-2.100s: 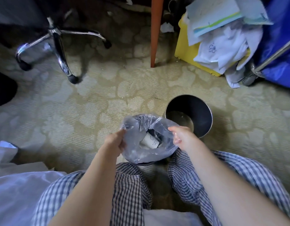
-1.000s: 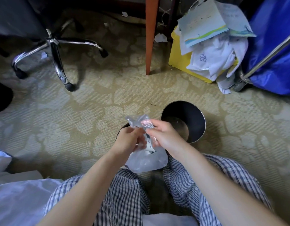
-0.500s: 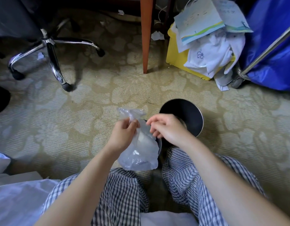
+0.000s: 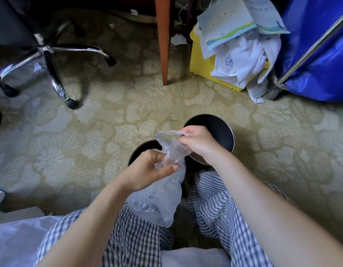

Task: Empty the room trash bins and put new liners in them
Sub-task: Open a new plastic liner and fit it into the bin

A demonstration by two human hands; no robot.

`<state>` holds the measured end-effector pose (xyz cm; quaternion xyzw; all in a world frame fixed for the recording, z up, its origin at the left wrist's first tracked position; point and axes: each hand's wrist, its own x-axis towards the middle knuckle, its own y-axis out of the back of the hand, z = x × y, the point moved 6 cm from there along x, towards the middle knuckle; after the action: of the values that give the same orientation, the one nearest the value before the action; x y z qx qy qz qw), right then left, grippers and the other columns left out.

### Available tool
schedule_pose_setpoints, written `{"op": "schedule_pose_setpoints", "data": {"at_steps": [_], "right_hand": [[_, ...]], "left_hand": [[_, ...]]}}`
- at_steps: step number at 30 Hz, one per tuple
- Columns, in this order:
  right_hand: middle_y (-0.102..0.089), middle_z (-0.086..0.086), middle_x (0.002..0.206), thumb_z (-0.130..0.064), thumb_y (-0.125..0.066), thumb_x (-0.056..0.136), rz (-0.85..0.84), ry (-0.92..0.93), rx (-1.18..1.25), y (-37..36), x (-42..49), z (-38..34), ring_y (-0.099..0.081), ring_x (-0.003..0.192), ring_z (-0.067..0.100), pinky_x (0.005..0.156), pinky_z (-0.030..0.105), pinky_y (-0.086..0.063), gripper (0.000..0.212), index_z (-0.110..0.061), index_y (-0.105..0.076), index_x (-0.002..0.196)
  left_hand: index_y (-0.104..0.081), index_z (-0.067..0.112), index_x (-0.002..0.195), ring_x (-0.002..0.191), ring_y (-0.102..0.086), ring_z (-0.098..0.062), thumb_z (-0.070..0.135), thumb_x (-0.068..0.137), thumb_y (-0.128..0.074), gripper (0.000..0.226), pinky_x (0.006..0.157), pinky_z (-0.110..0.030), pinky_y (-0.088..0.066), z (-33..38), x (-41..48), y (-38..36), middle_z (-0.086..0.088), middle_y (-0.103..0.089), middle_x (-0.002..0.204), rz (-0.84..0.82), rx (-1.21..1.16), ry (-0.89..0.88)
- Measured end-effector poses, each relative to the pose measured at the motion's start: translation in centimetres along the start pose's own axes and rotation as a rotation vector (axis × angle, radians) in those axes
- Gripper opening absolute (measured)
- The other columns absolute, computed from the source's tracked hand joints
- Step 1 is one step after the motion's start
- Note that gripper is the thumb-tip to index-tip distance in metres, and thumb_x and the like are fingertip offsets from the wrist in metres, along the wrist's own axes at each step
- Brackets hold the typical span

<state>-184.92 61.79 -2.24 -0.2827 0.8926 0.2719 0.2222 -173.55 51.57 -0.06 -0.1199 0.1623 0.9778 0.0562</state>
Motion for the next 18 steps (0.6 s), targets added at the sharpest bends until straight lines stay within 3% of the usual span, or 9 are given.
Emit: {"op": "schedule_pose_setpoints", "data": {"at_steps": [2, 4, 8, 12, 14, 16, 18], "right_hand": [[-0.061, 0.001, 0.069, -0.008, -0.06, 0.08, 0.127, 0.064, -0.096, 1.7, -0.1, -0.6, -0.054, 0.069, 0.014, 0.062, 0.025, -0.042, 0.011, -0.017, -0.066, 0.077], [-0.056, -0.008, 0.06, -0.01, -0.057, 0.08, 0.238, 0.1, -0.128, 3.6, -0.2, -0.8, -0.051, 0.06, 0.012, 0.055, 0.024, -0.038, 0.019, -0.026, -0.06, 0.069], [-0.053, -0.007, 0.056, -0.008, -0.055, 0.081, 0.342, 0.137, -0.092, 6.3, -0.8, -0.8, -0.046, 0.054, 0.014, 0.057, 0.025, -0.034, 0.019, -0.024, -0.063, 0.074], [-0.056, -0.005, 0.062, -0.011, -0.054, 0.084, 0.395, 0.11, -0.068, 8.2, -1.4, -0.4, -0.055, 0.068, 0.022, 0.065, 0.029, -0.041, 0.02, -0.027, -0.061, 0.077], [-0.059, -0.004, 0.078, -0.015, -0.054, 0.085, 0.399, 0.126, -0.194, 8.4, -1.8, -0.7, -0.055, 0.083, 0.022, 0.071, 0.028, -0.04, 0.015, -0.024, -0.062, 0.094], [-0.056, -0.001, 0.115, -0.025, -0.056, 0.084, 0.304, 0.254, -0.464, 7.1, -2.4, -1.8, -0.046, 0.111, 0.021, 0.09, 0.03, -0.037, 0.038, -0.023, -0.056, 0.122], [-0.033, -0.004, 0.148, -0.045, -0.055, 0.082, 0.093, 0.463, -0.625, 4.3, -3.1, -3.2, -0.021, 0.138, 0.016, 0.112, 0.033, -0.016, 0.064, -0.028, -0.038, 0.142]], "left_hand": [[-0.044, 0.012, 0.055, 0.049, -0.04, -0.004, 0.03, 0.088, -0.066, 0.044, 0.053, -0.018, -0.033, -0.6, 0.1, 0.5, 0.011, -0.043, 0.05, 0.045, 0.113, 0.052], [-0.037, 0.017, 0.055, 0.046, -0.034, -0.005, 0.024, 0.089, -0.064, 0.044, 0.049, -0.017, -0.027, -0.7, 0.1, 1.5, 0.01, -0.032, 0.049, 0.114, 0.282, 0.098], [-0.029, 0.021, 0.055, 0.045, -0.026, -0.004, 0.013, 0.09, -0.062, 0.048, 0.046, -0.016, -0.029, -0.7, -0.2, 3.8, 0.008, -0.03, 0.05, 0.328, 0.416, 0.116], [-0.031, 0.02, 0.061, 0.05, -0.033, -0.01, 0.012, 0.093, -0.056, 0.041, 0.049, -0.025, -0.028, -1.1, -0.7, 5.6, 0.003, -0.037, 0.054, 0.59, 0.406, 0.179], [-0.038, 0.016, 0.066, 0.051, -0.038, -0.011, 0.01, 0.093, -0.053, 0.032, 0.051, -0.028, -0.031, -0.8, -0.8, 5.8, 0.002, -0.042, 0.056, 0.639, 0.415, 0.13], [-0.045, 0.01, 0.073, 0.054, -0.044, -0.015, 0.006, 0.092, -0.053, 0.021, 0.051, -0.028, -0.034, -0.1, -0.7, 5.3, -0.001, -0.049, 0.06, 0.602, 0.47, 0.02], [-0.047, 0.009, 0.075, 0.056, -0.047, -0.018, 0.009, 0.092, -0.051, 0.017, 0.05, -0.029, -0.034, 0.8, -0.5, 4.3, -0.001, -0.052, 0.064, 0.517, 0.527, -0.105]]}}
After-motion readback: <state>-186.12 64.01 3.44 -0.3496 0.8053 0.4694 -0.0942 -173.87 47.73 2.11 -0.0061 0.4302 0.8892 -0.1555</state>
